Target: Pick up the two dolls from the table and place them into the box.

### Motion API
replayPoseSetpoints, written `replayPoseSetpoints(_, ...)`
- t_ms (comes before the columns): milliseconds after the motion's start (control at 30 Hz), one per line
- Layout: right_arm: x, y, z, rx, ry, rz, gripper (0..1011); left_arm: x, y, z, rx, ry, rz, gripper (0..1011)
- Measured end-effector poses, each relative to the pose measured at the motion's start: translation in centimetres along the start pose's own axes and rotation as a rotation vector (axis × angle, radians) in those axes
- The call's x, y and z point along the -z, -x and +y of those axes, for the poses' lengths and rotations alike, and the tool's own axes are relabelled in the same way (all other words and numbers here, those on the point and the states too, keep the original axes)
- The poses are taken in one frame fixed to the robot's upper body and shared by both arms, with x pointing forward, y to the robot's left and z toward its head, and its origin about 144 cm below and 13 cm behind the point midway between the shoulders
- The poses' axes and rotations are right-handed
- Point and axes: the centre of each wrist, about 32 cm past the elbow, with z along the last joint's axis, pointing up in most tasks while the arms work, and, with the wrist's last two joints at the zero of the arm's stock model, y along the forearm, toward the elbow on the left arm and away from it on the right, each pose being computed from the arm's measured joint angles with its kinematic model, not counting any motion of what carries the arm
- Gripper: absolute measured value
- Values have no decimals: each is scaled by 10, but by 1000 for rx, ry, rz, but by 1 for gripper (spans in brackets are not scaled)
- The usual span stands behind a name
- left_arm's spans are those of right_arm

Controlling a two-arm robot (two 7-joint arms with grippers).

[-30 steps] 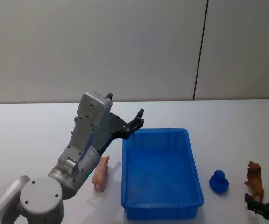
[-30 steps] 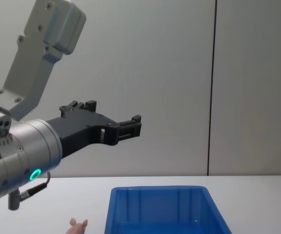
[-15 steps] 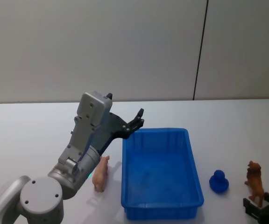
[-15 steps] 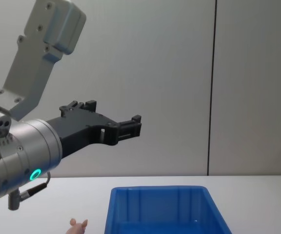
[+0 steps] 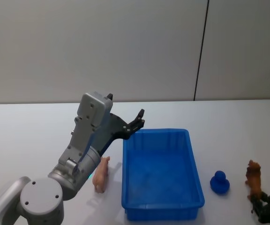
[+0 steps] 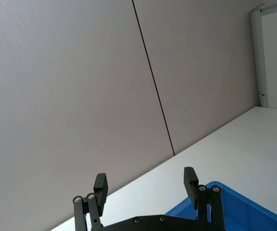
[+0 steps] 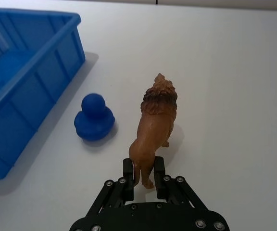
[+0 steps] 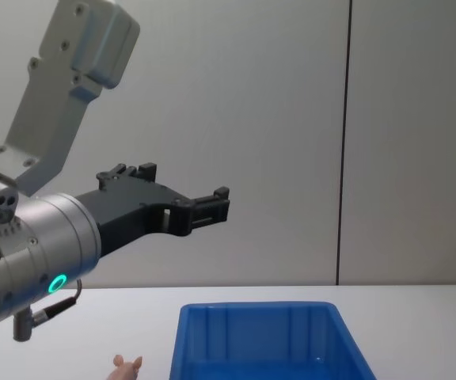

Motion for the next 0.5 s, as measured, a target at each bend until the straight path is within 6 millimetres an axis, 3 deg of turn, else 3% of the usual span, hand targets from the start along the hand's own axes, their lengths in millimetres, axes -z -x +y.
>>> replayPoseSetpoints(500, -17, -1, -4, 24, -153, -92, 229, 0, 0, 0, 0, 0, 0, 1001)
